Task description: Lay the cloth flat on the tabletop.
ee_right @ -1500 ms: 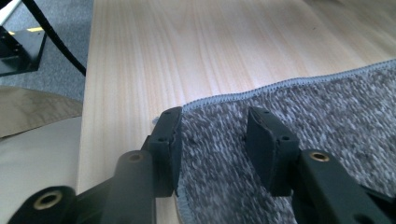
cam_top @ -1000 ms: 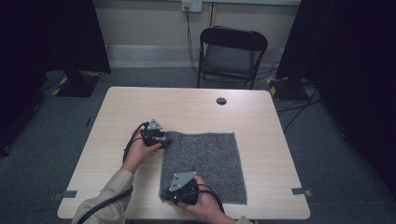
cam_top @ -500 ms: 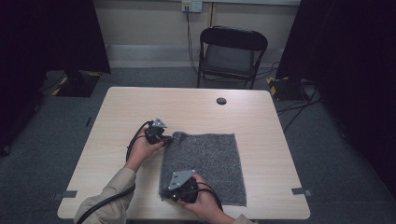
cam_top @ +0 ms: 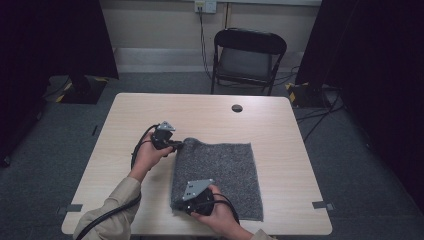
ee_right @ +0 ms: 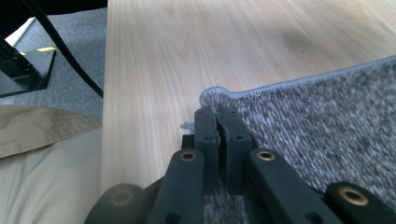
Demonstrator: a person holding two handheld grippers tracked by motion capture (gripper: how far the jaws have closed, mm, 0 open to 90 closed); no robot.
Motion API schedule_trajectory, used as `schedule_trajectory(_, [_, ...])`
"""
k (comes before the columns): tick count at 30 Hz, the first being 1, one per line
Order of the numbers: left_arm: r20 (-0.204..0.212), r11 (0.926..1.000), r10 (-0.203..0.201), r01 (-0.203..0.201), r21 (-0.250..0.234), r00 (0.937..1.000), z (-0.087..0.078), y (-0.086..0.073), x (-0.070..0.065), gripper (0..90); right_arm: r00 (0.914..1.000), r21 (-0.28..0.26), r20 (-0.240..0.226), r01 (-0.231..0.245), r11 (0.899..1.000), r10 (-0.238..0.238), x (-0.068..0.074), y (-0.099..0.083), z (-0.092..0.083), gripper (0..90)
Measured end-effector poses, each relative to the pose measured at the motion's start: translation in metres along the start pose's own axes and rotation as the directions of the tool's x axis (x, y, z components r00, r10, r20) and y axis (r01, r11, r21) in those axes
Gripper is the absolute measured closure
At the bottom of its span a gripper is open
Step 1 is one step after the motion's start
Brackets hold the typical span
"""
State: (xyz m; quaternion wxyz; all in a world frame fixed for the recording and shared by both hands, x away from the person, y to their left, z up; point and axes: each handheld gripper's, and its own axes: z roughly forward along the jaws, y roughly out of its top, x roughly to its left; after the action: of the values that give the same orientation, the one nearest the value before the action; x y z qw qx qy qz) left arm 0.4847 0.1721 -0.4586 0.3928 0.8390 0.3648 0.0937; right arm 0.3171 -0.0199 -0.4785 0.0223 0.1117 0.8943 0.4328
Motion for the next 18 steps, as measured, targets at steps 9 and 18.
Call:
schedule_trajectory(9, [0.007,0.9999,-0.014,0.014,-0.002,0.9999,-0.003,0.010,0.000,85.4,1.0000,-0.035,0.009,-0.004,0.999,0.004,0.000,0.006,-0.009,87.1])
schedule_trajectory(18, [0.018,1.0000,-0.005,0.005,-0.002,0.9998,-0.008,0.017,-0.001,85.4,1.0000,-0.052,0.006,-0.008,0.999,0.008,0.000,0.006,-0.013,87.1])
